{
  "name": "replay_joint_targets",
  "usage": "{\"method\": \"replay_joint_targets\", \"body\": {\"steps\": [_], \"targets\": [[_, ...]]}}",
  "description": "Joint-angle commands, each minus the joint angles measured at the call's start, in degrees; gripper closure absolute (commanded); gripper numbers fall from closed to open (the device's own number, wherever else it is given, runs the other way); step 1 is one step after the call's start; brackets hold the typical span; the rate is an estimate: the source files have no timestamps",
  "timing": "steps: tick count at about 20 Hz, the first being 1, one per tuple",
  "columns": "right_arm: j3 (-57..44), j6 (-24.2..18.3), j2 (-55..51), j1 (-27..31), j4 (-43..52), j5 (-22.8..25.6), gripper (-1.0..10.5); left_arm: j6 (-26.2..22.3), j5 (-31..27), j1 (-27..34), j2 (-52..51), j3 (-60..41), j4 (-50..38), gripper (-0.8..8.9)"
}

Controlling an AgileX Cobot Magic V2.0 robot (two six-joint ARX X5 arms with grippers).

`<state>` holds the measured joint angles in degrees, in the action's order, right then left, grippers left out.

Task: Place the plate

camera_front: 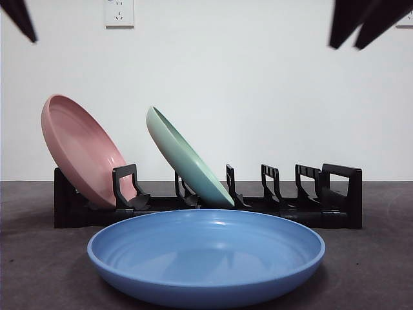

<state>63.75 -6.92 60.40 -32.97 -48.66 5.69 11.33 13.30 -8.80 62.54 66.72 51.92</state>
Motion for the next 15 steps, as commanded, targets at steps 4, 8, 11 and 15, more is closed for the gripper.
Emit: {"method": "replay_joint_targets", "body": {"steps": [4,8,11,15], "targets": [[0.8,1.0,-1.4,2.0,-1.2,-1.4,6.6,-0.2,-9.5,-3.5,14.4,14.0,-0.4,4.53],[0.8,1.0,-1.3,2.0,-1.6,-1.4,6.6,-1.0,-13.9,-4.6,22.7,18.8,-1.0,4.53],[0.8,1.0,-1.3,2.0,-1.6,-1.4,6.6,-1.5,-15.1,-4.6,26.8,19.1,-1.4,4.53],[0.8,1.7,-1.3,2.0,-1.6,-1.4,6.6,-1.5,-15.2,-4.6,29.1,19.1,-1.5,4.96]]}}
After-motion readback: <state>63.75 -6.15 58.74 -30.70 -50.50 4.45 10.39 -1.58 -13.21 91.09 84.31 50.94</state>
